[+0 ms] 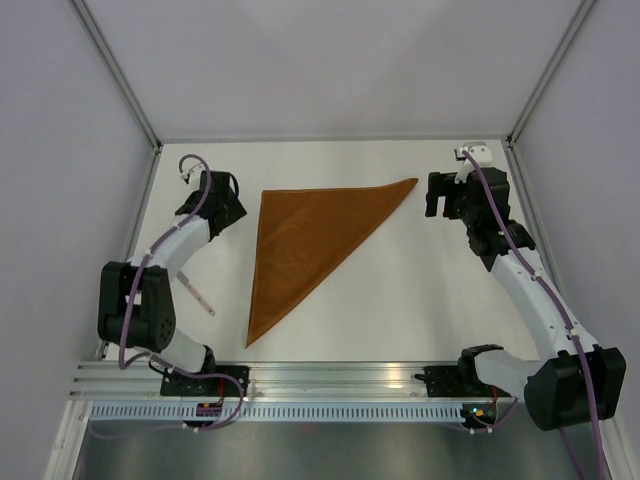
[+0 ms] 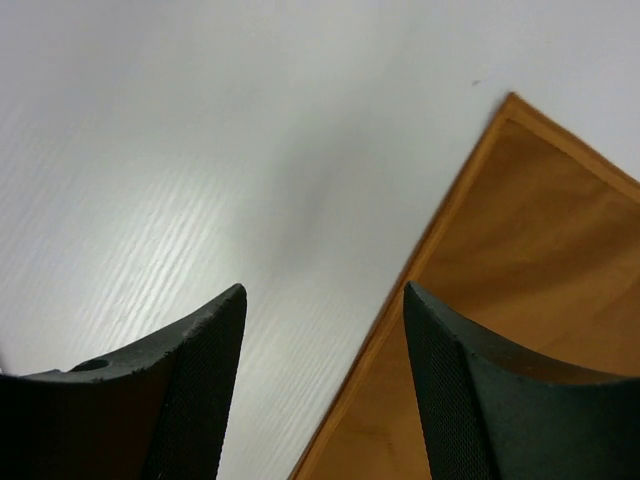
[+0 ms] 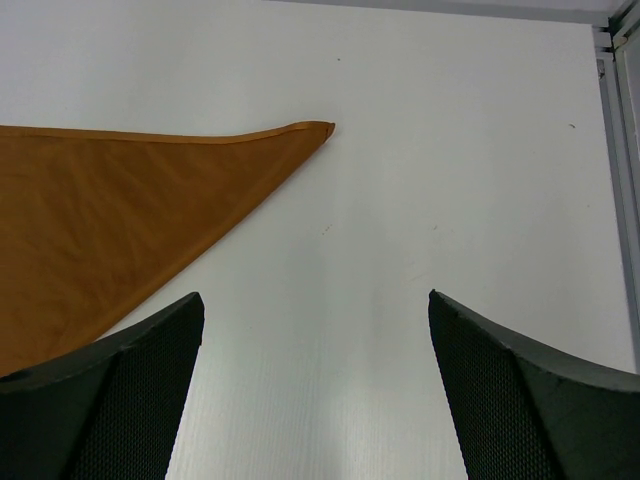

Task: Fold the napkin, place the utensils inside, and roll it up
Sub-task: Grab a utensil with the left arm

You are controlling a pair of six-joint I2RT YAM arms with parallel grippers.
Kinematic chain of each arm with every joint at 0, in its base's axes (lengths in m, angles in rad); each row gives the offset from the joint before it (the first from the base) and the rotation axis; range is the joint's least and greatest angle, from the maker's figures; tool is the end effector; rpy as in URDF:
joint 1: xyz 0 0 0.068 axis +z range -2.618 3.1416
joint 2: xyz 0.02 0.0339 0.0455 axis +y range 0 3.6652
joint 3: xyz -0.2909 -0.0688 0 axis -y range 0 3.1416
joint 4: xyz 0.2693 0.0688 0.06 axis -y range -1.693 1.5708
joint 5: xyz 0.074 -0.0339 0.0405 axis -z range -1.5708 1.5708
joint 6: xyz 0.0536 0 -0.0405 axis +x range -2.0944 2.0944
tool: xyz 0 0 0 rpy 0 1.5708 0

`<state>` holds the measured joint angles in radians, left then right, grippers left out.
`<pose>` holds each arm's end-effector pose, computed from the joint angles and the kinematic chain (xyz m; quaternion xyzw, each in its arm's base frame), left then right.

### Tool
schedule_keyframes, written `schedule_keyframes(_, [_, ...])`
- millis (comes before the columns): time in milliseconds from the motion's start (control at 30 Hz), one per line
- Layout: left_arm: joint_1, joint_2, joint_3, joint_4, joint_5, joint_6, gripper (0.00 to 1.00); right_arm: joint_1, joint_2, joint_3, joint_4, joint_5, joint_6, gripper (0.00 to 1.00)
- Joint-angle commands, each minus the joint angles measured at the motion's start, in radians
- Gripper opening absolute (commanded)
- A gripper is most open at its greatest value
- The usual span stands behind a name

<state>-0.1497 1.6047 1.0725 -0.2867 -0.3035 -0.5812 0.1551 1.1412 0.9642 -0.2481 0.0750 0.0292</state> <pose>0.3760 -0.0405 0.2279 -0.2511 0.8863 0.0016 0.3892 0.2877 0.0409 0.3371 -0.0325 0.8394 0.0185 0.5422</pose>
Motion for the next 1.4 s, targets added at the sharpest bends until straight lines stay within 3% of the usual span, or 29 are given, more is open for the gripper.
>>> schedule_keyframes(0, [0.007,-0.167,-0.115,-0.097,-0.170,-0.181,0.69,0.003,-0.031,0.021,0.000,-0.026,-0.002,0.98])
schedule_keyframes(167, [0.024,-0.310,-0.265,-0.282,-0.215,-0.354,0.71,0.003,-0.026,0.022,-0.005,-0.044,-0.003,0.98])
schedule_keyframes(300, [0.047,-0.354,-0.335,-0.347,-0.217,-0.401,0.72,0.004,-0.021,0.022,-0.006,-0.044,-0.006,0.98])
schedule_keyframes(533, [0.122,-0.368,-0.436,-0.350,-0.180,-0.433,0.71,0.004,-0.023,0.024,-0.008,-0.047,-0.014,0.98])
schedule_keyframes(867, [0.217,-0.298,-0.454,-0.318,-0.118,-0.408,0.66,0.004,-0.014,0.031,-0.016,-0.053,-0.017,0.98])
schedule_keyframes(967, [0.222,-0.279,-0.447,-0.305,-0.109,-0.402,0.54,0.004,-0.012,0.031,-0.016,-0.053,-0.018,0.98])
schedule_keyframes(1000, [0.222,-0.264,-0.445,-0.298,-0.108,-0.399,0.45,0.004,-0.009,0.031,-0.014,-0.053,-0.020,0.98])
schedule_keyframes(1200, [0.226,-0.183,-0.414,-0.292,-0.088,-0.381,0.15,0.003,-0.001,0.030,-0.014,-0.050,-0.020,0.98])
schedule_keyframes(1300, [0.229,-0.170,-0.393,-0.279,-0.085,-0.353,0.03,0.004,0.003,0.030,-0.014,-0.050,-0.020,0.98])
schedule_keyframes(1367, [0.228,-0.160,-0.372,-0.276,-0.075,-0.310,0.02,0.004,0.006,0.028,-0.016,-0.050,-0.020,0.98])
